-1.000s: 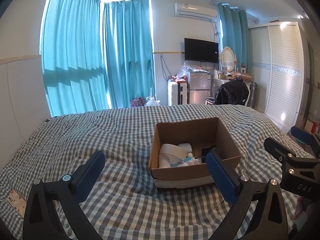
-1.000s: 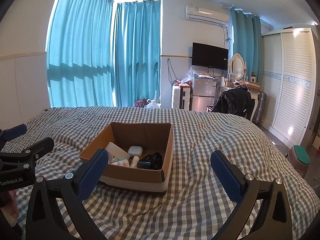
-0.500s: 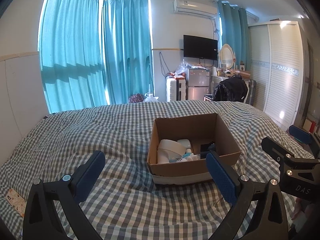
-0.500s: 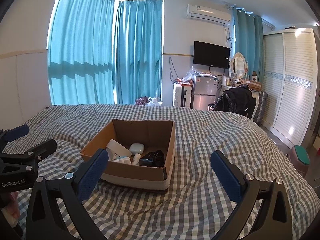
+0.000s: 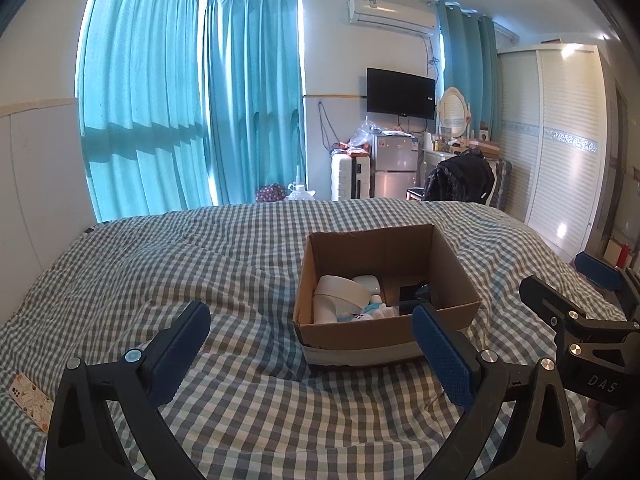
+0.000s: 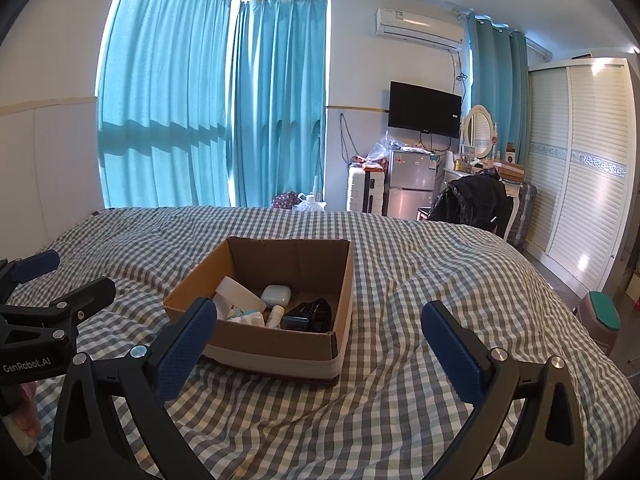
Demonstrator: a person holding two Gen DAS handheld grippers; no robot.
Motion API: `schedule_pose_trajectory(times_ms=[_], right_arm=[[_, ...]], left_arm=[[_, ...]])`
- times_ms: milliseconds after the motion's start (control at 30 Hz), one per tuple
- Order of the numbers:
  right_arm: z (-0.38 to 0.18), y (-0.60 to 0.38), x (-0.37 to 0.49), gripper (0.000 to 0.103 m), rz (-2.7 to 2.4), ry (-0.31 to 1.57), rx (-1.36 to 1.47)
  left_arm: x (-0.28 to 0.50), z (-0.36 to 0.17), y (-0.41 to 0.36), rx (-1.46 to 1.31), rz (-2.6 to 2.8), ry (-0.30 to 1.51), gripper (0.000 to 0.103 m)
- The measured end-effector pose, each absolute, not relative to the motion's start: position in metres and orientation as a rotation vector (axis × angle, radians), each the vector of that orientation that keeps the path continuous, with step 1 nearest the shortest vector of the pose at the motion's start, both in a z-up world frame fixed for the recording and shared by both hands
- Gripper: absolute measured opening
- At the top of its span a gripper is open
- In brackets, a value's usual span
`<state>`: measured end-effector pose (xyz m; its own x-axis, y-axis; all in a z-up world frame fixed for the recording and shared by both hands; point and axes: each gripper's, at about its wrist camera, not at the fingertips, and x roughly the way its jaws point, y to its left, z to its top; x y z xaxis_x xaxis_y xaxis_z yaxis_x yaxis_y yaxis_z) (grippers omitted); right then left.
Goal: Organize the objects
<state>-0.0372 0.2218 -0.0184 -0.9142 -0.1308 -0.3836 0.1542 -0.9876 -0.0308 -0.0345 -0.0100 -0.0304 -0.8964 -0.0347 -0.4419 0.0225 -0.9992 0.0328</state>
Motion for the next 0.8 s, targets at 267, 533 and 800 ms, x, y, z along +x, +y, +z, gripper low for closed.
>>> schedule_pose_trajectory(times_ms=[267,533,800], right_arm=[[-0.0194,0.221,-0.0371,0.103,-2.935,0.096,0.585],[-0.0201,0.2212,-0.0354,0.103,-2.936,0.098,0.585],[-0.0195,0.2223,-0.0339,0.103,-2.94,0.101,0.585]], left_arm=[[-0.0329,-0.0316,-0.0074,0.698,-3.033,-0.065,0.103],[-0.0312,-0.0322,-0.0064,0.69,-3.032,-0.09,0.103],[-0.0311,-0.0321,-0.0086,0.703,-3.035,-0.076,0.103]])
